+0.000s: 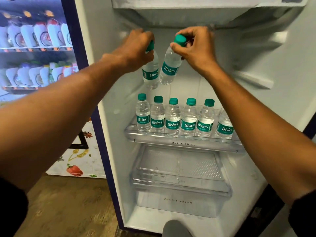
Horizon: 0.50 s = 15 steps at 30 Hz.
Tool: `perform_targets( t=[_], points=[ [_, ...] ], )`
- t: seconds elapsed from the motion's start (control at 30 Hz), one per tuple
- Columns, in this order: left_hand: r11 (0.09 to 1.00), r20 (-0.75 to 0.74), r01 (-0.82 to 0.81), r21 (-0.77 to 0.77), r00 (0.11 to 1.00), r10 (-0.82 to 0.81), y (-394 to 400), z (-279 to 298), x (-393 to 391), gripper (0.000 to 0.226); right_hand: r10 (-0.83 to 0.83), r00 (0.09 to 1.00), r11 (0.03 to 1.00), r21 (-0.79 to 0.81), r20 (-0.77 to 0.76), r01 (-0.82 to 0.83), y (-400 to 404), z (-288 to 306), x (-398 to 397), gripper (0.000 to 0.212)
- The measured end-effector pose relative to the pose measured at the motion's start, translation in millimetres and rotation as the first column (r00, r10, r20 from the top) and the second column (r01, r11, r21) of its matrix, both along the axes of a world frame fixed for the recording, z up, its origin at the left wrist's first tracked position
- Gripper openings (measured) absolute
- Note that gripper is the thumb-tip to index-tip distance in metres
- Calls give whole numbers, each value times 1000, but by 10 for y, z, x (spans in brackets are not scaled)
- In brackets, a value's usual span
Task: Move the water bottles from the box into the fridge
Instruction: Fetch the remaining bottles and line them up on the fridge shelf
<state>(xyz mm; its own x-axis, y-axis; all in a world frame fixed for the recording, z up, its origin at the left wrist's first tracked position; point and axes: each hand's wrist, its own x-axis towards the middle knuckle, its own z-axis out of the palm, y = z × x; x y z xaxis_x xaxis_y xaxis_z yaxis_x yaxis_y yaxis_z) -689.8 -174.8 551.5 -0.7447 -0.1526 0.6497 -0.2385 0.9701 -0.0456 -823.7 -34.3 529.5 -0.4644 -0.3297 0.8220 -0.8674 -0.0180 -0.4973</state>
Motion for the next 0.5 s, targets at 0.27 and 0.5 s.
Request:
perform_targets(
  t=[0.27, 0.5],
  points=[
    [998, 156, -60, 3, 986, 59, -169, -333, -369, 31, -83, 997, 964, 255, 11, 77, -265, -272, -235, 37],
    [997, 283, -68, -34, 956, 75, -321, -635, -493, 33, -90, 995, 844, 533, 42, 53, -489, -515, -335, 33]
  ],
)
